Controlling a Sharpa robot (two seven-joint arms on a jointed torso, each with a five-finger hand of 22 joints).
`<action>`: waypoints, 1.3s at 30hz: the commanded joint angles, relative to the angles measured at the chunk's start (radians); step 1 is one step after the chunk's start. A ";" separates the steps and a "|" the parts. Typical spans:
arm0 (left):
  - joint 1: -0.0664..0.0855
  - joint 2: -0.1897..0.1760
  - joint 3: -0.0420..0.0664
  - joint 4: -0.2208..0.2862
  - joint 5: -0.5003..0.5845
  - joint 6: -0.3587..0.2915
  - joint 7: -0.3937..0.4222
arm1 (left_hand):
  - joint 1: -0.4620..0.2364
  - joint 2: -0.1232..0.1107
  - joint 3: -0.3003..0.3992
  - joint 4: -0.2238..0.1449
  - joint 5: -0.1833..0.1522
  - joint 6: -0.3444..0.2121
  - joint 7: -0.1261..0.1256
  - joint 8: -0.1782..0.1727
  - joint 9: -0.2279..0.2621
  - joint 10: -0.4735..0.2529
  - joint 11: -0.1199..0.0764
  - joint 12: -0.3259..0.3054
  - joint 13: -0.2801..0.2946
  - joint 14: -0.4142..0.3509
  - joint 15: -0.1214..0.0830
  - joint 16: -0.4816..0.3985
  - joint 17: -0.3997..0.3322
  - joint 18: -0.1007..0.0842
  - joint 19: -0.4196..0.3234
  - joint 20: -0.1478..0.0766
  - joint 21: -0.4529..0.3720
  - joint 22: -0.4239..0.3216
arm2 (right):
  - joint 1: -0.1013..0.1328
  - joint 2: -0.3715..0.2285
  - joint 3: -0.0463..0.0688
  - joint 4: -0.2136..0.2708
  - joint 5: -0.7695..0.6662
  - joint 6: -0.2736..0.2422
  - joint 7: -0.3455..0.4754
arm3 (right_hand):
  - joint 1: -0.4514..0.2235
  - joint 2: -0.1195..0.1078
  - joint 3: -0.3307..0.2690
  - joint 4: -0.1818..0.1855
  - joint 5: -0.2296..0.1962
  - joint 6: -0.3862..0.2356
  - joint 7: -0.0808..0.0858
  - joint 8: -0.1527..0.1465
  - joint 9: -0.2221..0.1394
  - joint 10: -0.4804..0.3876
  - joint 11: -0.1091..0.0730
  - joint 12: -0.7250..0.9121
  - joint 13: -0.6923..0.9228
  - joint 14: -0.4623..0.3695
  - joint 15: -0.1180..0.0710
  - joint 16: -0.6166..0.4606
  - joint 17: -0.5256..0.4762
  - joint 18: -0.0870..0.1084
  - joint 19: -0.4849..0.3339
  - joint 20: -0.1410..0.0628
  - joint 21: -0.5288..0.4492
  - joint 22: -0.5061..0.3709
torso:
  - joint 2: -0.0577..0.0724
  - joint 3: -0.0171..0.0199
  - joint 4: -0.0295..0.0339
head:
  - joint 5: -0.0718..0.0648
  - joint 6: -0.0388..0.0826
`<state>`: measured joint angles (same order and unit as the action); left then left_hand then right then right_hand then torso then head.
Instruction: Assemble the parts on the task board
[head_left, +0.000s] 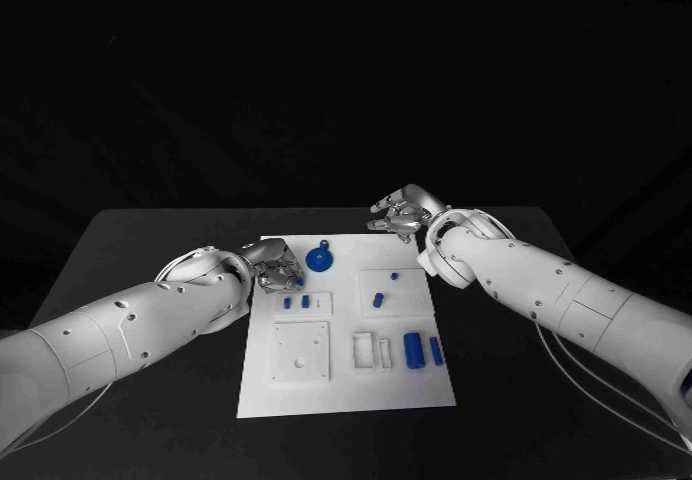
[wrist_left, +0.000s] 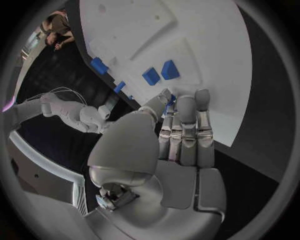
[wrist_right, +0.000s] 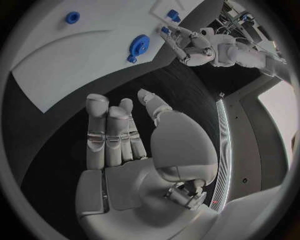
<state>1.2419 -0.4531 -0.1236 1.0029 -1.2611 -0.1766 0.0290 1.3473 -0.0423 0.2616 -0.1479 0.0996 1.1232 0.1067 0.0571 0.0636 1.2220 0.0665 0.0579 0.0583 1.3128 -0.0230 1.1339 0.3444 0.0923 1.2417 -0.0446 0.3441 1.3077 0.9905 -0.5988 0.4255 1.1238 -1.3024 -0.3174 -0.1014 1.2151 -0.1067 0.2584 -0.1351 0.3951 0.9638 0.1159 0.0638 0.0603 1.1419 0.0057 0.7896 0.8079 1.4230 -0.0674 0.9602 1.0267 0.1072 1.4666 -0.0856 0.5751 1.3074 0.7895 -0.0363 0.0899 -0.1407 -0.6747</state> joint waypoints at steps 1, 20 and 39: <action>-0.001 0.001 0.000 0.001 -0.010 0.016 -0.005 | 0.004 -0.006 -0.004 0.009 0.005 -0.005 0.000 0.005 -0.001 0.001 -0.001 0.000 0.000 -0.008 -0.001 0.007 -0.004 0.010 0.006 0.003 -0.009 0.016 | 0.000 0.001 0.000 0.000 -0.003 0.007 0.008 | -0.005 0.000 0.002 0.002 0.000 -0.002 0.002 -0.004 0.000 0.001 -0.006 0.000 0.002 0.006 -0.002 0.000 0.000 0.009 0.049 -0.002 0.005 0.035 | 0.000 -0.0006 0.0003 | 0.001 -0.001; -0.001 -0.002 0.000 -0.003 -0.012 0.011 -0.012 | 0.014 -0.014 -0.004 0.012 0.007 -0.058 -0.001 0.004 -0.002 0.010 -0.005 0.000 0.001 -0.009 -0.004 0.006 -0.011 0.008 0.012 0.000 -0.021 0.018 | -0.001 0.002 0.000 -0.002 -0.002 0.006 0.009 | -0.005 0.000 0.002 0.002 0.000 0.004 0.001 -0.004 0.000 0.001 -0.006 0.000 0.002 0.006 -0.002 -0.001 0.000 0.009 0.049 -0.002 0.005 0.035 | 0.000 -0.0008 0.0002 | 0.003 -0.002; 0.000 -0.026 0.004 0.007 -0.006 -0.001 -0.016 | 0.027 -0.025 -0.014 0.007 0.009 -0.210 -0.032 0.001 -0.005 0.015 -0.008 0.000 0.001 -0.013 -0.006 0.004 -0.016 0.003 0.013 -0.004 -0.029 0.019 | -0.001 -0.002 0.000 0.000 0.004 -0.012 0.026 | -0.006 0.002 0.003 0.003 0.001 0.006 0.001 -0.003 0.000 -0.001 -0.006 -0.004 -0.001 0.003 -0.002 -0.006 -0.004 0.010 0.048 -0.002 -0.005 0.031 | -0.001 0.0002 0.0006 | 0.006 0.002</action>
<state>1.2417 -0.4752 -0.1211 1.0062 -1.2683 -0.1743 0.0148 1.3669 -0.0618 0.2538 -0.1401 0.1036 0.9114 0.0738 0.0571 0.0592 1.2385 0.0575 0.0579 0.0584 1.3057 -0.0301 1.1377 0.3298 0.0913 1.2527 -0.0484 0.3188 1.3077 0.9904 -0.5997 0.4254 1.1203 -1.3014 -0.3189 -0.0984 1.2151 -0.1067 0.2584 -0.1352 0.3951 0.9651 0.1153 0.0638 0.0603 1.1418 0.0057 0.7896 0.8076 1.4230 -0.0674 0.9595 1.0239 0.1072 1.4667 -0.0856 0.5751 1.3073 0.7890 -0.0366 0.0905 -0.1367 -0.6750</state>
